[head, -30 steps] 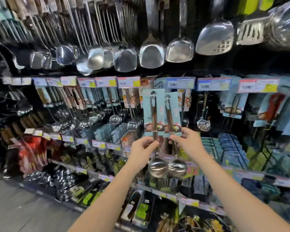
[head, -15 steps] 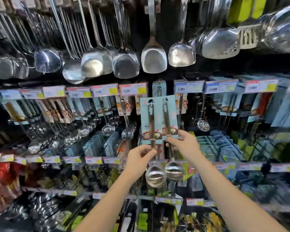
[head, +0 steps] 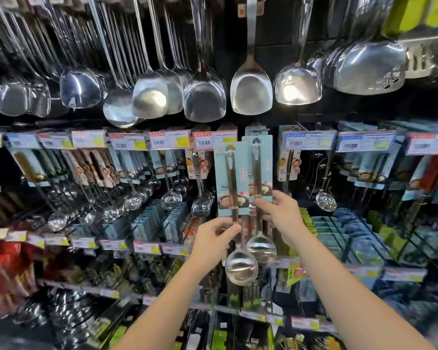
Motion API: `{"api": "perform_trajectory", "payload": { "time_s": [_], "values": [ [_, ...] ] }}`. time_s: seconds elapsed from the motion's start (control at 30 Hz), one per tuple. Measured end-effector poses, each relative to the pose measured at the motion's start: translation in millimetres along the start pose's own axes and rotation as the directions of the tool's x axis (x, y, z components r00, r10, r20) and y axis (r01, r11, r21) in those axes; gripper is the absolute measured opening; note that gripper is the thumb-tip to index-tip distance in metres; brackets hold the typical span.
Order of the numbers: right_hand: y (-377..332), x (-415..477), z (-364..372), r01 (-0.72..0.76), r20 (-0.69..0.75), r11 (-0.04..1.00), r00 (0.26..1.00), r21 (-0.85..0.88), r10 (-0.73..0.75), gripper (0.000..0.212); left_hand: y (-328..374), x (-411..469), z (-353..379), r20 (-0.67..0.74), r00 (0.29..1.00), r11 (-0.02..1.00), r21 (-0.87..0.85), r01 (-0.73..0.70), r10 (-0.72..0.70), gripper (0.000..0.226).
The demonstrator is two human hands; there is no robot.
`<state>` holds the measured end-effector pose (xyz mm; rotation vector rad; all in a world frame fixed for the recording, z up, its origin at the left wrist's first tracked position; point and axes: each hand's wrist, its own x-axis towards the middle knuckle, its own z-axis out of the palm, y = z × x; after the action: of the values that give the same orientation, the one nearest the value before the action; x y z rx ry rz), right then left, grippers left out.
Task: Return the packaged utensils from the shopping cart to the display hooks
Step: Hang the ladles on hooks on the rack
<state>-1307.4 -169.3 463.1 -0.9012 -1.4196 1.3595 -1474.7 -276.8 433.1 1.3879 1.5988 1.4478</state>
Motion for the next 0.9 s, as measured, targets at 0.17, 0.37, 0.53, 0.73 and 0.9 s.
{"api": "perform_trajectory", "payload": {
  "time_s": [0.17, 0.37, 0.53, 0.73, 0.9],
  "values": [
    [10.3, 12.0, 5.9, -0.019, 0.001, 1.000, 1.000, 0.002, 0.019, 0.022, -8.8, 9.2, -4.3, 0.016, 0.999, 0.999, 0.009, 0.033, -0.033, 0.006],
    [23.0, 20.9, 5.9, -0.021, -0.046, 1.000, 0.999, -0.001, 0.021, 0.016, -14.5, 16.4, -1.9, 0.034, 0.998, 0.998, -0.001, 0.059, -0.059, 0.007],
    [24.9, 20.5, 4.4, -0.014, -0.054, 0.999, 0.998, 0.039, 0.016, 0.017, -19.2, 20.2, 5.5, 0.028, 0.997, 0.997, -0.006, 0.074, -0.073, 0.006],
    [34.0, 23.1, 4.7, -0.013, -0.049, 1.000, 0.999, 0.026, 0.014, 0.016, -22.7, 24.6, 12.5, 0.011, 0.998, 0.998, -0.020, 0.059, -0.058, 0.006],
    [39.1, 26.6, 7.1, -0.029, -0.017, 0.997, 0.999, 0.065, 0.030, 0.018, -23.2, 26.9, 15.6, 0.006, 0.999, 0.999, -0.021, 0.038, -0.038, 0.006]
  ]
}}
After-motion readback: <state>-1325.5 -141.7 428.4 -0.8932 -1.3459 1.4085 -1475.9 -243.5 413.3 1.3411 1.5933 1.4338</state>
